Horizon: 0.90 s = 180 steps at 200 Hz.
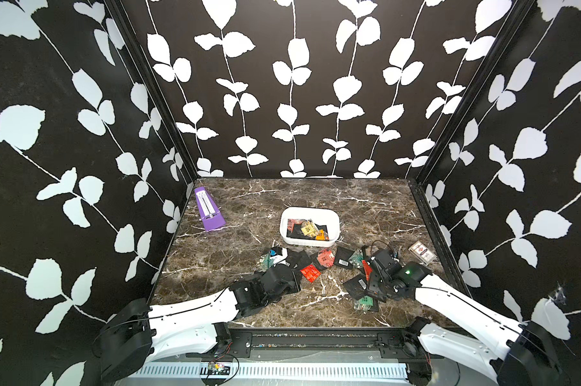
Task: Put the tea bags into the storage box
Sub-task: Pick up the tea bag from the center of the board.
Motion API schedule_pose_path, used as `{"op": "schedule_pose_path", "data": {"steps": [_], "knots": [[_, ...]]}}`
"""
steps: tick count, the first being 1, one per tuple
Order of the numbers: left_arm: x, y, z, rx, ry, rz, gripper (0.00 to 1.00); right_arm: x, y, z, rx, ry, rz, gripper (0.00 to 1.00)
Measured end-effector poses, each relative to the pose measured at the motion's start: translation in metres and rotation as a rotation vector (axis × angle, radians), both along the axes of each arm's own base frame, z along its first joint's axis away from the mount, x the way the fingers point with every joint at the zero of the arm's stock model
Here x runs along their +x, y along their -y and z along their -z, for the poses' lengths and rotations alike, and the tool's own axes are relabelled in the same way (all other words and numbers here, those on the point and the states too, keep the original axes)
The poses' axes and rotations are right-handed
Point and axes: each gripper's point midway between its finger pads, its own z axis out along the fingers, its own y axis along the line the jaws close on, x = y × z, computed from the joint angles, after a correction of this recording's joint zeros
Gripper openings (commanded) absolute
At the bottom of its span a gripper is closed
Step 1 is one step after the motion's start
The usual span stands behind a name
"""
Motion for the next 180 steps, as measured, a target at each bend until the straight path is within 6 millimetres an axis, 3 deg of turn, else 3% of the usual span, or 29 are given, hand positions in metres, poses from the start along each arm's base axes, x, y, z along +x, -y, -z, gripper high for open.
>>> {"op": "schedule_pose_path", "data": {"steps": [41, 101, 180], "knots": [[-0.001, 0.001, 0.0, -0.006, -0.006, 0.003, 0.12, -0.004, 0.0, 0.019, 0.013, -0.016, 0.019, 0.69], [-0.003, 0.003, 0.004, -0.001, -0.021, 0.009, 0.13, 0.007, -0.005, 0.026, 0.065, 0.029, 0.039, 0.9], [-0.004, 0.004, 0.005, -0.003, -0.029, 0.014, 0.13, 0.019, -0.001, 0.041, 0.036, 0.0, 0.035, 0.84]]}}
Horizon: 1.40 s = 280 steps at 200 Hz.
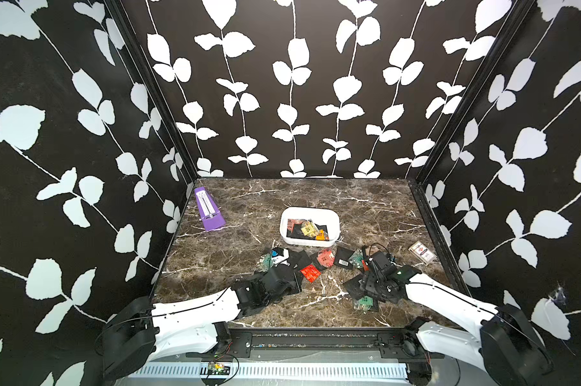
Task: Put the tea bags into the storage box
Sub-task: Pick up the tea bag from the center of the board.
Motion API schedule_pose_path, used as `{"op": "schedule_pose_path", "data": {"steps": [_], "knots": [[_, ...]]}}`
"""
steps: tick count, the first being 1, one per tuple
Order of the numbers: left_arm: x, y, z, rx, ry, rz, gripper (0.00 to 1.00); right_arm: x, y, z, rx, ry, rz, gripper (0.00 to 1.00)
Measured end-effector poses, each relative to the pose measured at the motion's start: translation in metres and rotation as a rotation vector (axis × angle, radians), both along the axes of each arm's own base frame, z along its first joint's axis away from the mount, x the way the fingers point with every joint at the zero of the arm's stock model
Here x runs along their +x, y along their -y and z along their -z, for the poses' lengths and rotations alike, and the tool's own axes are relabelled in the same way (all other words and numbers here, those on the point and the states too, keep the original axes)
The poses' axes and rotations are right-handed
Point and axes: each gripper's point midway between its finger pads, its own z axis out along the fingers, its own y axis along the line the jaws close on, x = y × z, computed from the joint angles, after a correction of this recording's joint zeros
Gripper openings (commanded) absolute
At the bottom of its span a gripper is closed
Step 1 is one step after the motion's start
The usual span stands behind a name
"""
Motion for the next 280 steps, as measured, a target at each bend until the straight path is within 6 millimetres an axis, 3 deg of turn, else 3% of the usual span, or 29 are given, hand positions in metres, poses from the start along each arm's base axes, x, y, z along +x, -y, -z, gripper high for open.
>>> {"op": "schedule_pose_path", "data": {"steps": [64, 119, 157, 226, 280], "knots": [[0.0, 0.0, 0.0, -0.006, -0.008, -0.007, 0.12, 0.007, -0.003, 0.0, 0.009, 0.021, -0.009, 0.7], [0.0, 0.0, 0.0, -0.007, -0.009, -0.008, 0.11, 0.006, -0.004, 0.0, 0.016, 0.018, -0.011, 0.48], [-0.002, 0.001, -0.001, -0.011, -0.007, -0.004, 0.11, 0.005, -0.004, 0.0, 0.014, 0.015, -0.011, 0.39], [-0.002, 0.0, -0.002, -0.014, -0.004, -0.006, 0.11, 0.0, -0.003, -0.005, 0.026, 0.012, -0.014, 0.3], [0.0, -0.008, -0.008, -0.007, 0.012, -0.027, 0.11, 0.0, -0.008, -0.031, 0.084, 0.07, -0.029, 0.28]]}}
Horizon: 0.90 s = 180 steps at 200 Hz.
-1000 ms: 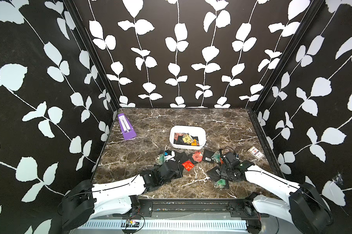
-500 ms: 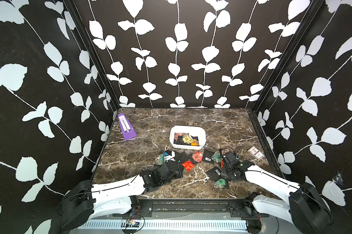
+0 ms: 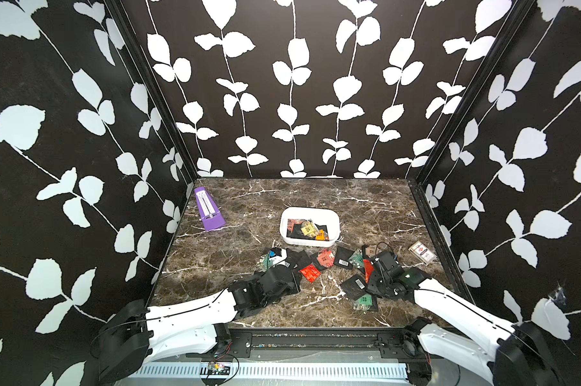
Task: Put the tea bags into the storage box
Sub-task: Pick up the tea bag from the center of the board, then place the tea bag in the storage box.
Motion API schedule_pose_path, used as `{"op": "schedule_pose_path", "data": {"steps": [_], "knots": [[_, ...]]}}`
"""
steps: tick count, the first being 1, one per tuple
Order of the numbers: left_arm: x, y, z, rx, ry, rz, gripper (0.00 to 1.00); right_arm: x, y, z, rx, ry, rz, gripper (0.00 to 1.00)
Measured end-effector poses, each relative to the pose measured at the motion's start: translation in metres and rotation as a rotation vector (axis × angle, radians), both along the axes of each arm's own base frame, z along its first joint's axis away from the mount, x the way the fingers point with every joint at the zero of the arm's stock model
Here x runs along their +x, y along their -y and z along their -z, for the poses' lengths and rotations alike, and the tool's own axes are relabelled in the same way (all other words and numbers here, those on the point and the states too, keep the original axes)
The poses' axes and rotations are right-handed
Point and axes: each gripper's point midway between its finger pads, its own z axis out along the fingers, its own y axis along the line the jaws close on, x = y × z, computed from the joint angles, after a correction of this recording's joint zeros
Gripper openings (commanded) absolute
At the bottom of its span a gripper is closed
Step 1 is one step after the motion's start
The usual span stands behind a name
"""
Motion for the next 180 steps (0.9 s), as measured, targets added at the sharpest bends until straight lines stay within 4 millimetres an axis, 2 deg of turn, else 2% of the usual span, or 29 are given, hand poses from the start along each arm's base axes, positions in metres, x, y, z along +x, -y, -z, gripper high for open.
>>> {"op": "schedule_pose_path", "data": {"steps": [24, 45, 66, 92, 132, 154, 180], "knots": [[0.001, -0.006, -0.002, 0.011, 0.009, -0.016, 0.11, 0.014, -0.013, -0.031, 0.052, 0.065, -0.031, 0.28], [0.001, -0.012, -0.003, 0.022, 0.016, -0.031, 0.11, 0.037, -0.03, -0.066, 0.088, 0.128, -0.067, 0.28], [0.001, -0.017, 0.0, 0.033, 0.018, -0.041, 0.11, 0.071, -0.056, -0.098, 0.113, 0.174, -0.117, 0.27], [-0.001, -0.023, 0.006, 0.049, 0.013, -0.048, 0.11, 0.118, -0.096, -0.117, 0.115, 0.197, -0.194, 0.27], [-0.002, -0.026, 0.01, 0.056, 0.007, -0.051, 0.11, 0.183, -0.157, -0.119, 0.121, 0.216, -0.292, 0.27], [-0.003, -0.027, 0.01, 0.055, 0.007, -0.05, 0.11, 0.211, -0.18, -0.103, 0.115, 0.205, -0.32, 0.27], [-0.003, -0.027, 0.01, 0.055, 0.007, -0.049, 0.12, 0.229, -0.195, -0.078, 0.101, 0.165, -0.337, 0.27]]}}
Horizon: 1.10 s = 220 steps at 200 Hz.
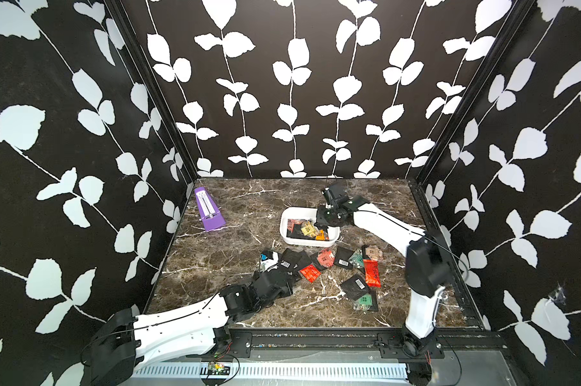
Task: Put the tea bags into the storage box
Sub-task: Place the tea bag in the storage box, then pick up the tea bag from the center of the board.
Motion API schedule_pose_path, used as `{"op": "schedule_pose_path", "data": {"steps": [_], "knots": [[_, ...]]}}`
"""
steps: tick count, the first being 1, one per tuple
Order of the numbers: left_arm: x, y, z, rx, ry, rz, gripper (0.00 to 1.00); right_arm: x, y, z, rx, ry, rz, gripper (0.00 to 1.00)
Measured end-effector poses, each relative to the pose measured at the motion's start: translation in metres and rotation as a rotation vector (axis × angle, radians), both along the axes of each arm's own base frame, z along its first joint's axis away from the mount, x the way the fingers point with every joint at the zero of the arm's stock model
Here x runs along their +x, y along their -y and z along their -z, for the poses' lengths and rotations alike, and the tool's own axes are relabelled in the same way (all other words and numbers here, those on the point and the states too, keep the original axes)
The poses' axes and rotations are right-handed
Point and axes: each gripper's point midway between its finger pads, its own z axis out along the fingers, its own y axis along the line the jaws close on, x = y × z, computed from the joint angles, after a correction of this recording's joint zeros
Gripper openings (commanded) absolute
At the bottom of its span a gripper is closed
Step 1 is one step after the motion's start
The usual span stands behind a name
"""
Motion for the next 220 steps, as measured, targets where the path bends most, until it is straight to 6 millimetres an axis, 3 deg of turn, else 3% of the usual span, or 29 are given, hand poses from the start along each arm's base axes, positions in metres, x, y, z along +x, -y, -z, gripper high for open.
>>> {"op": "schedule_pose_path", "data": {"steps": [34, 80, 106, 131, 156, 176, 197, 220], "knots": [[0.0, 0.0, -0.001, 0.001, 0.004, 0.004, 0.12, 0.004, -0.003, 0.02, -0.025, -0.037, -0.005, 0.45], [-0.001, 0.0, -0.002, -0.004, 0.005, 0.008, 0.12, 0.005, -0.004, 0.013, -0.02, -0.026, -0.008, 0.7], [-0.001, 0.0, -0.003, -0.006, 0.009, 0.011, 0.13, 0.003, -0.003, -0.003, -0.008, -0.006, -0.011, 0.73], [-0.001, 0.002, -0.003, -0.003, 0.006, 0.02, 0.13, -0.004, 0.002, -0.045, 0.032, 0.064, -0.018, 0.73], [-0.001, 0.009, -0.001, 0.005, -0.01, 0.037, 0.13, -0.033, 0.024, -0.094, 0.08, 0.156, -0.018, 0.72], [-0.002, 0.018, 0.002, 0.011, -0.027, 0.055, 0.13, -0.065, 0.049, -0.119, 0.105, 0.216, -0.007, 0.71], [-0.002, 0.032, 0.001, 0.018, -0.036, 0.084, 0.12, -0.101, 0.079, -0.118, 0.099, 0.236, 0.015, 0.7], [-0.001, 0.056, -0.008, 0.014, -0.035, 0.126, 0.11, -0.141, 0.112, -0.094, 0.081, 0.213, 0.052, 0.68]]}}
